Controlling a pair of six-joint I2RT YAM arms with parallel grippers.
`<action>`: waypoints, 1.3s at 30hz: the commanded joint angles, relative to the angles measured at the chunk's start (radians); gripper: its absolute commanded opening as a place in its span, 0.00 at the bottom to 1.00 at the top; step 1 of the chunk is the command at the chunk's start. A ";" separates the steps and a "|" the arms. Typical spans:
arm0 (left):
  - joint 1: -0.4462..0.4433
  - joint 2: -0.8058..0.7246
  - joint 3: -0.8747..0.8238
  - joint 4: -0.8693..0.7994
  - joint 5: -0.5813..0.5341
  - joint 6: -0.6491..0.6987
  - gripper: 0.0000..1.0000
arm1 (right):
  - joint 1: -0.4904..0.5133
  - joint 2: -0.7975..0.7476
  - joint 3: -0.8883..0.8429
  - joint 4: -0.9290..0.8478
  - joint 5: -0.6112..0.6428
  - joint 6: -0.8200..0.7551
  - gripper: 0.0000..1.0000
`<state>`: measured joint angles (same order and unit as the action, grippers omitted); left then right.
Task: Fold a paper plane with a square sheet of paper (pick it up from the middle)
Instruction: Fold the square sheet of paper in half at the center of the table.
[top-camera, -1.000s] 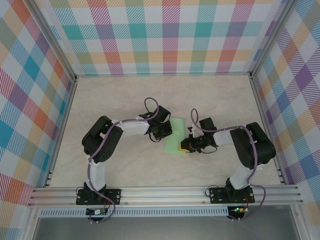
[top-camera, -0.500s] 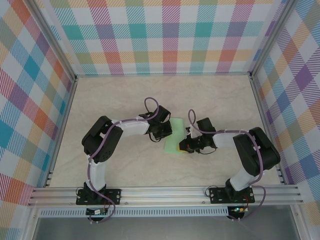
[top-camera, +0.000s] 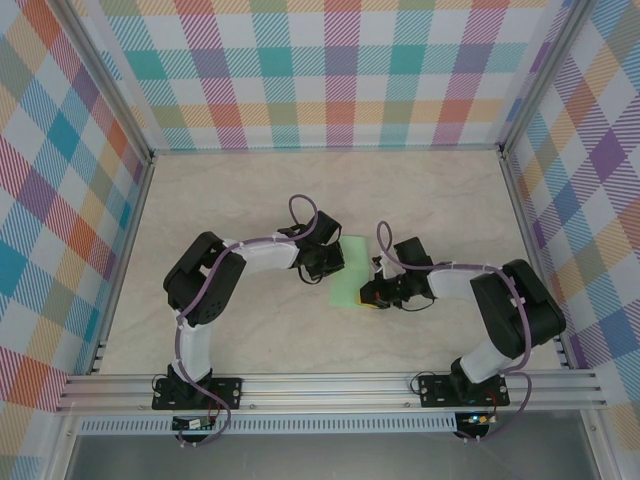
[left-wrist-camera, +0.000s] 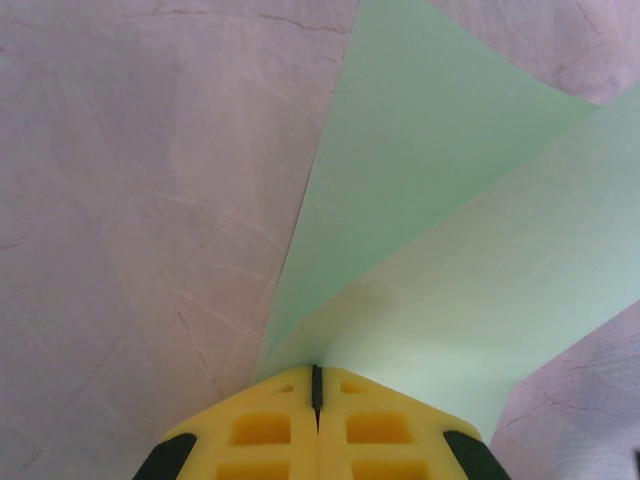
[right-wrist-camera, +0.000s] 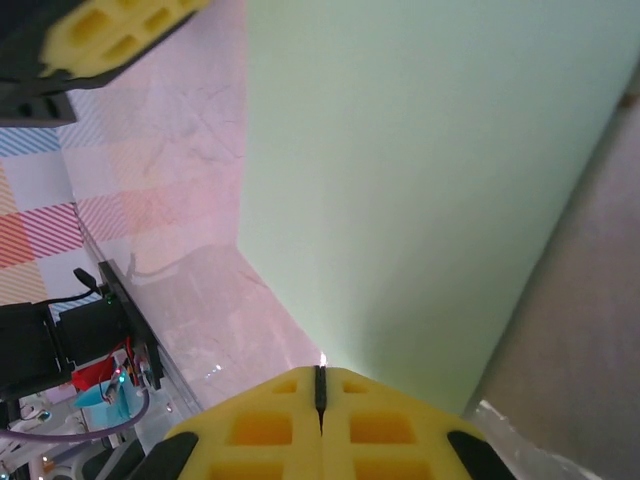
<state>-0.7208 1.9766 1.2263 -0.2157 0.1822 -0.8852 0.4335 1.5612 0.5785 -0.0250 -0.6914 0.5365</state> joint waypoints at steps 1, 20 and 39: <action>-0.012 0.025 -0.009 -0.113 -0.029 0.019 0.00 | 0.010 -0.013 0.028 -0.075 0.035 -0.043 0.05; -0.012 0.024 -0.010 -0.118 -0.024 0.022 0.00 | -0.017 -0.019 0.170 -0.159 0.047 -0.068 0.04; -0.012 0.025 -0.021 -0.120 -0.029 0.024 0.00 | -0.148 0.305 0.323 -0.137 0.057 -0.143 0.02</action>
<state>-0.7208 1.9766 1.2263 -0.2176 0.1818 -0.8768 0.2878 1.8477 0.8928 -0.1272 -0.6746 0.4419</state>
